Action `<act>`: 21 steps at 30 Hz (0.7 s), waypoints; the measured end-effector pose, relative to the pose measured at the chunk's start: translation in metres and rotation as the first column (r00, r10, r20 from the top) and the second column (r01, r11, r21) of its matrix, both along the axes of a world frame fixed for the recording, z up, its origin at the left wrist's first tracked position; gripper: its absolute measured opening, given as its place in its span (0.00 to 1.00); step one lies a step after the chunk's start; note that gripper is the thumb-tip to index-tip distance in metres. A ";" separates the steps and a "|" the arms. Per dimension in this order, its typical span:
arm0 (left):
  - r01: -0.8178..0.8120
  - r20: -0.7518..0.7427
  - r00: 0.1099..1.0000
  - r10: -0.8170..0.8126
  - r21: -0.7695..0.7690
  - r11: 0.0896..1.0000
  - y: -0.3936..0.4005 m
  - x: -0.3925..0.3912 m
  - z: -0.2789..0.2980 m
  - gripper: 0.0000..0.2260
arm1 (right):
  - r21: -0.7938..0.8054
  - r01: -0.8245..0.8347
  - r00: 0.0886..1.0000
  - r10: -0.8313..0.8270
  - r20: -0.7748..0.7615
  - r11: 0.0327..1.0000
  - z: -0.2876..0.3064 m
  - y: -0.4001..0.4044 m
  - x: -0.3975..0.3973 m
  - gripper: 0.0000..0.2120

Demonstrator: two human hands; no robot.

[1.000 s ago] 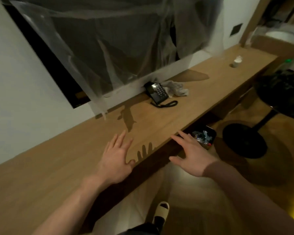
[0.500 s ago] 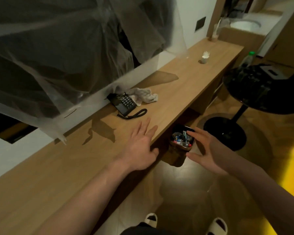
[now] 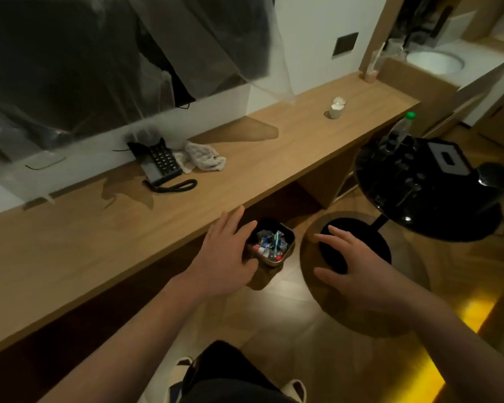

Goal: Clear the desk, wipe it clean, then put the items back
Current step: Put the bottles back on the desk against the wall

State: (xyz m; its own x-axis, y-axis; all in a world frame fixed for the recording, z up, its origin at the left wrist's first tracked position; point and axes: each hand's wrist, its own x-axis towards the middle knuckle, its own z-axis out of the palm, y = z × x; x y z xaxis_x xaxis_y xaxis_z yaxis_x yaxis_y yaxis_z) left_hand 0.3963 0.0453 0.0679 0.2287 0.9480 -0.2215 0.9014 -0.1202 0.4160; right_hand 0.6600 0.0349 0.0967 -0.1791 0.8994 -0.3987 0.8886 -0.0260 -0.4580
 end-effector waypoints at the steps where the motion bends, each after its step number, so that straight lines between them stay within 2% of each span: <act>1: -0.012 0.000 1.000 0.012 -0.009 1.000 0.000 0.016 -0.002 0.35 | 0.002 -0.006 1.000 0.006 0.005 1.000 0.002 0.005 0.017 0.33; 5: -0.043 -0.027 0.999 0.040 -0.093 0.995 -0.001 0.063 -0.013 0.35 | 0.000 -0.054 0.998 0.054 0.031 0.999 -0.001 0.017 0.080 0.32; 11: -0.088 -0.072 0.994 0.080 -0.107 0.990 0.020 0.119 -0.021 0.35 | -0.039 -0.040 0.999 0.040 0.020 0.998 -0.012 0.042 0.156 0.33; 16: -0.042 -0.080 0.996 0.031 -0.133 0.990 0.070 0.173 -0.025 0.35 | -0.012 0.002 1.000 -0.001 0.016 1.000 -0.020 0.072 0.217 0.34; 21: 0.053 -0.035 0.998 -0.057 -0.109 0.993 0.137 0.246 -0.036 0.34 | -0.030 0.041 0.996 -0.039 0.075 0.999 -0.031 0.115 0.277 0.33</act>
State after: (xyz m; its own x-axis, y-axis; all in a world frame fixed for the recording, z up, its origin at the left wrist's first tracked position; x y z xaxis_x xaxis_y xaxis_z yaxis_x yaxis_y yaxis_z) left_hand 0.6419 0.1827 0.0317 0.2697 0.9043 -0.3311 0.9099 -0.1267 0.3950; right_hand 0.9375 0.1501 0.0653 -0.1120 0.8922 -0.4376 0.9183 -0.0753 -0.3887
